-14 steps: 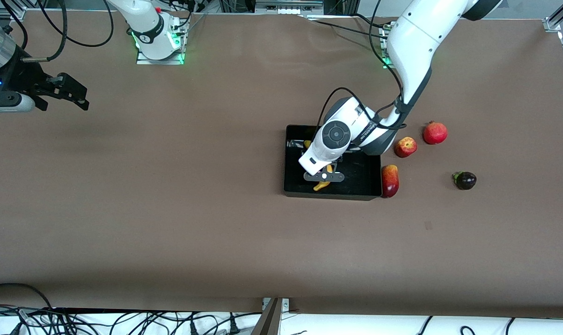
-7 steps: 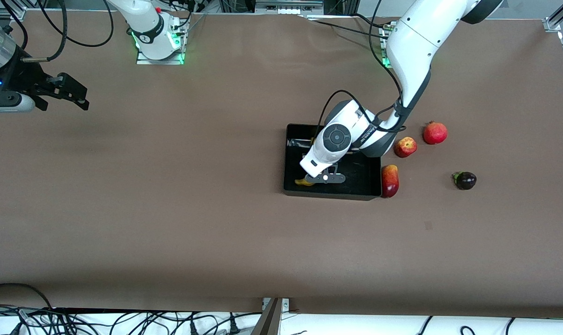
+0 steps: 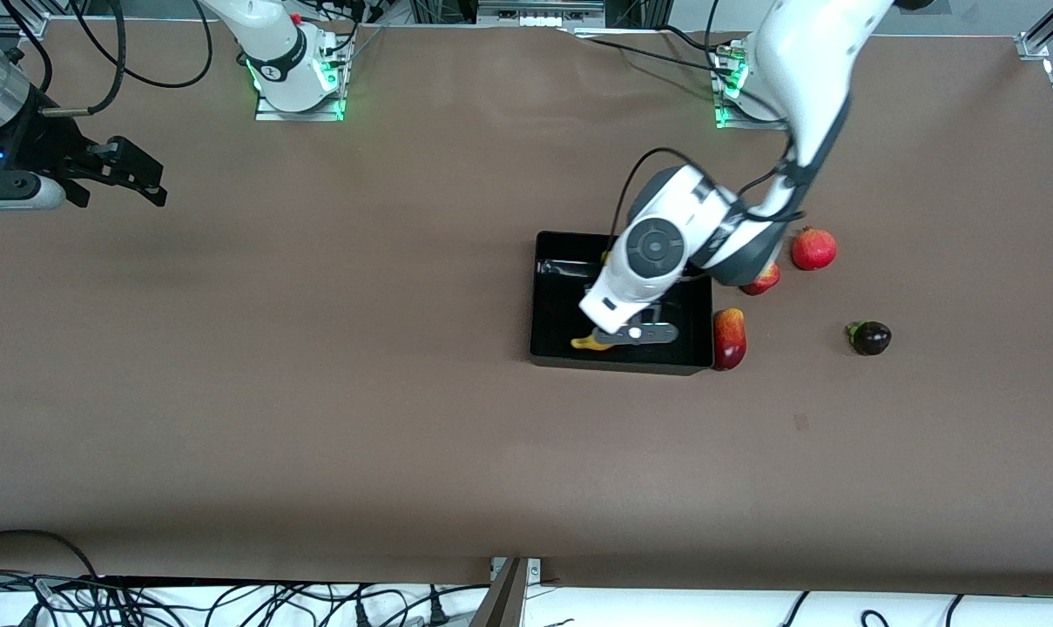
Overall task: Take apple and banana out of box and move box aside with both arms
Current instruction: 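Lift the banana out and lower it beside the mango, open gripper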
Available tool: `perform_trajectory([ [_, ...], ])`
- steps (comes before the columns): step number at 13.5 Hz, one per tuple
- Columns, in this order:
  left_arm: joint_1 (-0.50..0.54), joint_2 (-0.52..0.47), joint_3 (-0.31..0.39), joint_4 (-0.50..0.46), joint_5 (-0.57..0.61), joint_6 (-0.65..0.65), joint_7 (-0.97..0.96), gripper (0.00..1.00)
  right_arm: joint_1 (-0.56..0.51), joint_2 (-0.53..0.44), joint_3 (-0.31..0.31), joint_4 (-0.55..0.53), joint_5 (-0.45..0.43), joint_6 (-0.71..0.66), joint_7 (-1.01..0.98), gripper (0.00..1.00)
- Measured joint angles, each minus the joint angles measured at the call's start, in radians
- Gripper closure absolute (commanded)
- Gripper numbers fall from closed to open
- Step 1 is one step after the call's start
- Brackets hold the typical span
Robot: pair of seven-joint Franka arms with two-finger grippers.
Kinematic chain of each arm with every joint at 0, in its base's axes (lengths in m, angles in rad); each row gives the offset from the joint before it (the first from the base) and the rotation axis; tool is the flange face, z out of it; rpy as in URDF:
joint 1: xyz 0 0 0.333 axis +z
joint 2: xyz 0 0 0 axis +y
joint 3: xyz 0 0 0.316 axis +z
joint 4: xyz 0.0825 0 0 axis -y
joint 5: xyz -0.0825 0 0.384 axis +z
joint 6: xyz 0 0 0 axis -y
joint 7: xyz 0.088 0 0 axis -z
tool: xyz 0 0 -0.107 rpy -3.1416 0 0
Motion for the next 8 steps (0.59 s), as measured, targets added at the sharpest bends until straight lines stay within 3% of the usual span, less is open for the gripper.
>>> perform_trajectory([
  [3,0.118,-0.043,0.011,0.106,0.007,-0.21,0.116,1.0,0.0,0.0,0.0,0.0,0.0,0.0,0.0,0.0],
  [4,0.184,-0.043,0.014,0.11,0.019,-0.225,0.182,0.94,0.0,0.0,0.0,0.0,0.001,0.0,0.0,0.0],
  [8,0.438,0.042,0.019,0.084,0.151,-0.174,0.488,0.94,0.0,0.001,0.0,0.0,0.001,0.001,0.0,0.0],
])
